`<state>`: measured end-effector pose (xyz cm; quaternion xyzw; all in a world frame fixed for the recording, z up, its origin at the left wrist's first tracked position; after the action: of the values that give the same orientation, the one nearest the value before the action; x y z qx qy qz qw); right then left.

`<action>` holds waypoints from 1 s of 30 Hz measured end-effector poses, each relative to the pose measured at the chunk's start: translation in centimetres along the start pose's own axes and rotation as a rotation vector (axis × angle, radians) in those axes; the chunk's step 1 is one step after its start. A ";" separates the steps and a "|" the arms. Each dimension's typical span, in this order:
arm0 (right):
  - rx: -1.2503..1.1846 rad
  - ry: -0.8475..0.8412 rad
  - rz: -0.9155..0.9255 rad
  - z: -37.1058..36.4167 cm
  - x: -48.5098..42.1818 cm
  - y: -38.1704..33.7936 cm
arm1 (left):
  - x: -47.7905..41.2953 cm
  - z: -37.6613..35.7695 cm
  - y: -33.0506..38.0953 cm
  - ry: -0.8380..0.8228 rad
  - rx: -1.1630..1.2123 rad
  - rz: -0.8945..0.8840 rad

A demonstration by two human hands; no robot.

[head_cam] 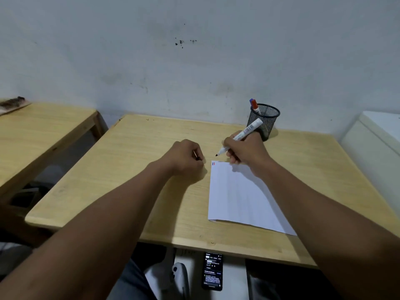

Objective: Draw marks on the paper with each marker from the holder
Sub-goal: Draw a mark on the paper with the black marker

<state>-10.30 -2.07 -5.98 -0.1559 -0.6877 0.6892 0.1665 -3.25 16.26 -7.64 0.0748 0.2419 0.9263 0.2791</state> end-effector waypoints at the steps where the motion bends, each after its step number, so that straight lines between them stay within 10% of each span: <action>1: 0.003 0.010 0.000 -0.2 0.3 0.5 | 0.0 -0.5 0.0 -0.008 -0.016 0.008; 30: -0.025 0.068 -0.013 -0.6 0.4 5.4 | -0.9 -1.9 0.1 -0.131 0.017 0.101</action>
<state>-10.47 -1.31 -11.34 -0.1768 -0.6911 0.6740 0.1921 -3.12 14.90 -9.25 0.1497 0.2268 0.9303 0.2464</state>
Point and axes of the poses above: each hand's wrist, its own x-axis away from the middle knuckle, its own z-axis out of the back of the hand, y = z × x, the point moved 1 cm from there along -x, towards the middle knuckle, and after that the axes turned 13 degrees about -x, right-handed, at the moved point
